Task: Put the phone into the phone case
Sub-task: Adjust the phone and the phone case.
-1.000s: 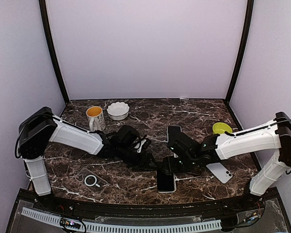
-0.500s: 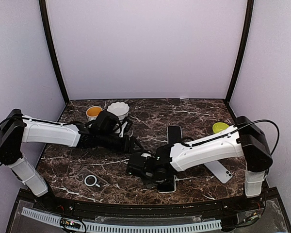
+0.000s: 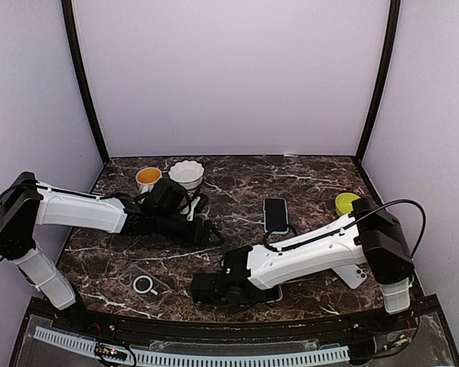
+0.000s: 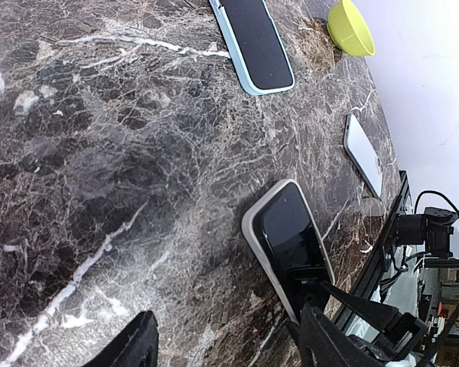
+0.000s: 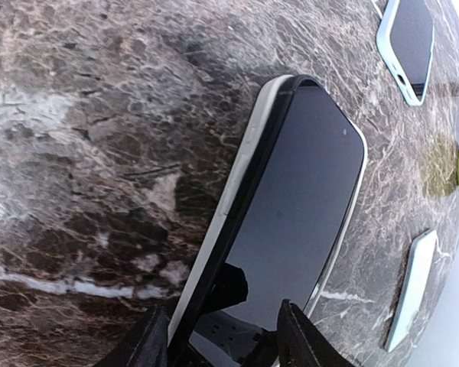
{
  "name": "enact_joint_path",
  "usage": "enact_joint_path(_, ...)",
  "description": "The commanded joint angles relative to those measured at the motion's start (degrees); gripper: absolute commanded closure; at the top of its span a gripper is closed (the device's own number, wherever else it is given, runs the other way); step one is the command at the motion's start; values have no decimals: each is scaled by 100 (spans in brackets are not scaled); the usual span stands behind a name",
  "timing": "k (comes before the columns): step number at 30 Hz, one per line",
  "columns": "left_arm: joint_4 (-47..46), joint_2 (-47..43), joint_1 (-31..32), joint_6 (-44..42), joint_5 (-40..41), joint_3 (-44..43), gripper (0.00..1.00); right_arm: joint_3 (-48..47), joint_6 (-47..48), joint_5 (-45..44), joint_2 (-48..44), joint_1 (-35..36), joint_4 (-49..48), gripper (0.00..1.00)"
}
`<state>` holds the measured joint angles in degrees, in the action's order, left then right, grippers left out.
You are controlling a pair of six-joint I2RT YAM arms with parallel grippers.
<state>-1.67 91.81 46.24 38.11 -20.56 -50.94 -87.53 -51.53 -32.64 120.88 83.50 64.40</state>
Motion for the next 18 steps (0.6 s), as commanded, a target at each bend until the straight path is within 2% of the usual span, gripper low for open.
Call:
enact_joint_path(1,-53,7,-26,-50,-57,80,36,-63,38,-193,-117,41,301,54)
enact_joint_path(14,-22,173,-33,-115,-136,-56,36,184,-202,-644,-269,27,869,56)
enact_joint_path(18,-15,202,-27,-146,-134,-92,36,502,22,-472,-659,-76,361,46)
